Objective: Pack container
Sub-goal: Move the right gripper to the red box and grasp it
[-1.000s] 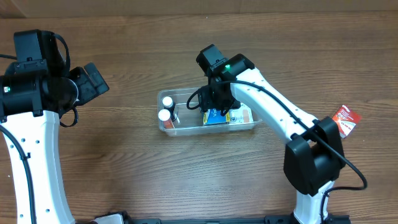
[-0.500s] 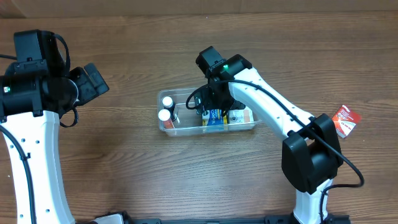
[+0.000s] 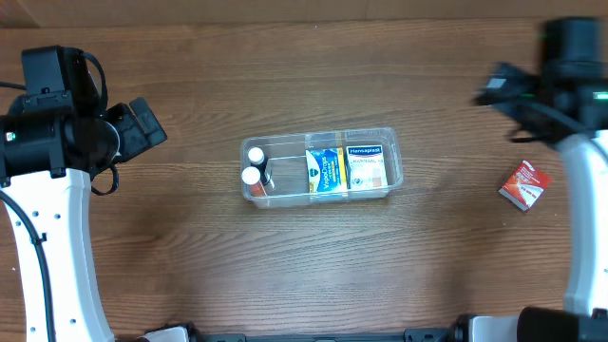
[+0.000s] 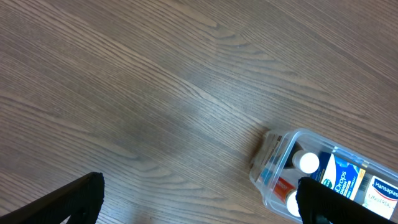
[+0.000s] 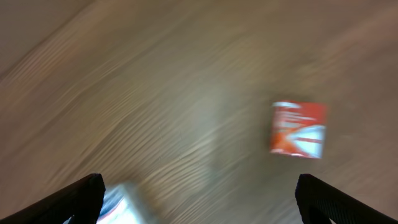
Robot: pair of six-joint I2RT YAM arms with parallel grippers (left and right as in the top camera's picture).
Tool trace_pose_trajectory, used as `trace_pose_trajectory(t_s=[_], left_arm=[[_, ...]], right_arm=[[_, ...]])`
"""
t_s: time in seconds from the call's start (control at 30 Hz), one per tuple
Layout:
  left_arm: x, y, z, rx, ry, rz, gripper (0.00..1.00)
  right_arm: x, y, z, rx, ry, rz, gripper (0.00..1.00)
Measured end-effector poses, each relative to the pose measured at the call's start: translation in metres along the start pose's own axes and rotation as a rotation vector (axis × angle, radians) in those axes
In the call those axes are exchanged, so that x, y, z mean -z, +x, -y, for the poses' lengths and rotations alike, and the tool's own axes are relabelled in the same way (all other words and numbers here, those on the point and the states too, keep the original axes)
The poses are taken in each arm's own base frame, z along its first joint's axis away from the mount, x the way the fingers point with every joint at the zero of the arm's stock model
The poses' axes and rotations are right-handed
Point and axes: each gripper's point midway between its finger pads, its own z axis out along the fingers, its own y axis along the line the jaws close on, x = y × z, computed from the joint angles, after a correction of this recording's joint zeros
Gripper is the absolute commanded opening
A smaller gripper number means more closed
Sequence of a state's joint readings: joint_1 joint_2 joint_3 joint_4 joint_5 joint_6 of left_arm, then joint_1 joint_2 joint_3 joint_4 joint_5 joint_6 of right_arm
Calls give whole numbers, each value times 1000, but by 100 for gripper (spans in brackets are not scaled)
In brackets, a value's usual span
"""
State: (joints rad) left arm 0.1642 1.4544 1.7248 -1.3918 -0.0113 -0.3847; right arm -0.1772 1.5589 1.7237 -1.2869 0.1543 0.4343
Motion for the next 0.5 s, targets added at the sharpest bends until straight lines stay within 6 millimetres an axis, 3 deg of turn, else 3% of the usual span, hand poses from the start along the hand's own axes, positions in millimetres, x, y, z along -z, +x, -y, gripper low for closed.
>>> trace_pose_trajectory(t_s=[0.1, 0.23, 0.33, 0.5], left_arm=[[0, 0, 0, 0, 0, 0, 100], [0, 0, 0, 0, 0, 0, 100], [0, 0, 0, 0, 0, 0, 100], [0, 0, 0, 0, 0, 0, 100]], right_arm=[[-30, -7, 52, -123, 99, -60, 100], [-79, 9, 100, -183, 205, -205, 100], [-116, 29, 115, -155, 249, -330, 100], [-155, 52, 122, -110, 274, -444, 100]])
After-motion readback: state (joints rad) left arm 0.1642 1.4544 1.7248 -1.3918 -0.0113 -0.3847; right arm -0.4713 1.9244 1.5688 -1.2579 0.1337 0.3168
